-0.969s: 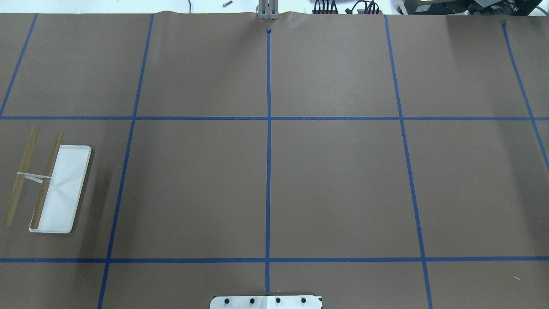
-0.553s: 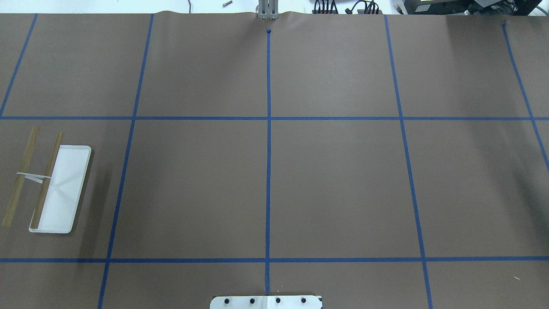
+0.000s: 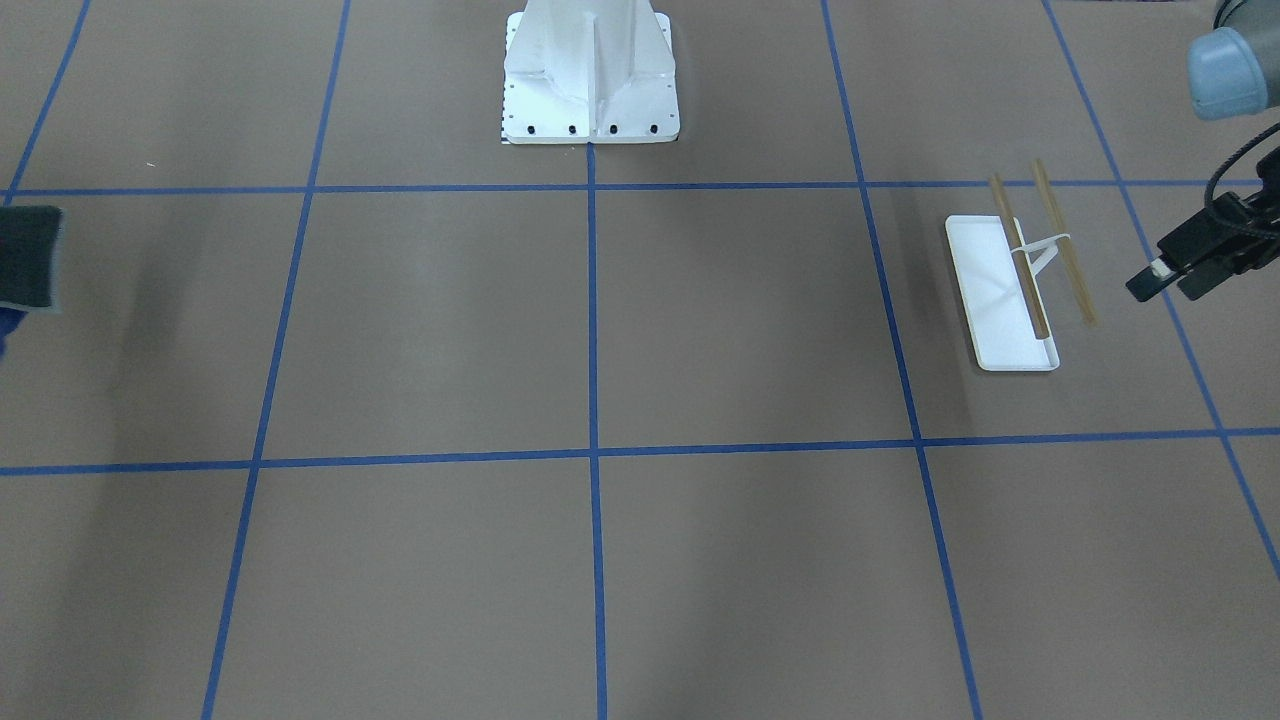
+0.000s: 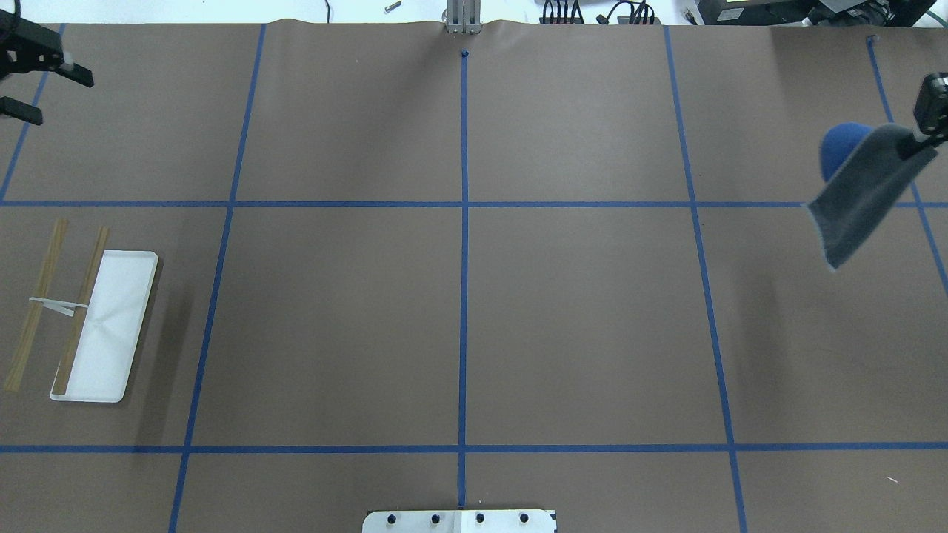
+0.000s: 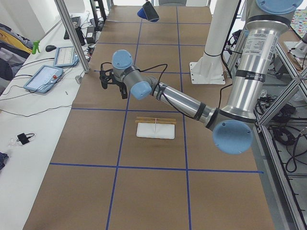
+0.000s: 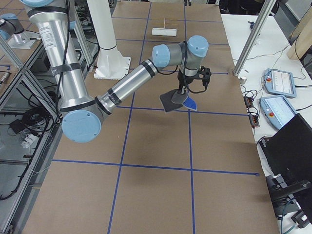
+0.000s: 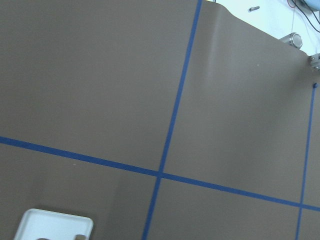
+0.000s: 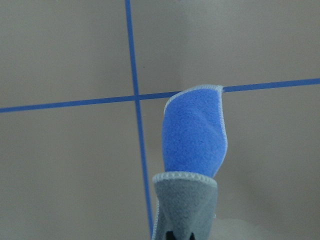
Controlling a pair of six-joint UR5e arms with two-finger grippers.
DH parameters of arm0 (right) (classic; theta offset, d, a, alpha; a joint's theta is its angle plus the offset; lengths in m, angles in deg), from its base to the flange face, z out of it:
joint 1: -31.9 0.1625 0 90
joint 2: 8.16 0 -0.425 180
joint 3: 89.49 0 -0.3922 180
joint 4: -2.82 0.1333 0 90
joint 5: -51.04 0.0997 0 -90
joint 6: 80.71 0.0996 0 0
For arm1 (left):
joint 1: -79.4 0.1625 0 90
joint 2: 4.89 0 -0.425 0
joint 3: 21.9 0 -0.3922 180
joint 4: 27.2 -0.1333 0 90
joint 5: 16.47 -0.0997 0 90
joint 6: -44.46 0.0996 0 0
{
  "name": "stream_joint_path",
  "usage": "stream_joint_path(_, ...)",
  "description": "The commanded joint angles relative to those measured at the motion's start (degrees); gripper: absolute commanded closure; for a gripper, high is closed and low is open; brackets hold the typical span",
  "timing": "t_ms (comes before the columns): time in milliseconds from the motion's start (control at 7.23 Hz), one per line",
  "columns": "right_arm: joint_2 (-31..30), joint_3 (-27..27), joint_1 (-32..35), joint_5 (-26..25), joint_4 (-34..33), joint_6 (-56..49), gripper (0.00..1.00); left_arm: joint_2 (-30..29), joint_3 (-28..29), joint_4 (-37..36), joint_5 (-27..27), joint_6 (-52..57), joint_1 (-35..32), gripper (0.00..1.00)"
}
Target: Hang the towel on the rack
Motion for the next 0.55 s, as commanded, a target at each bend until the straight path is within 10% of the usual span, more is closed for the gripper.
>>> stream_joint_path(0, 8.5, -0.2, -6.6, 0.6, 1.6, 20.3, 1.0, -6.3, 2.6, 4.0, -0.3, -12.0, 5.2, 0.02)
stream_joint_path(415, 11.0, 4.6, -12.7, 0.5, 20.1, 43.6, 1.0, -9.4, 4.6, 27.1, -22.2, -25.8, 19.8, 0.02)
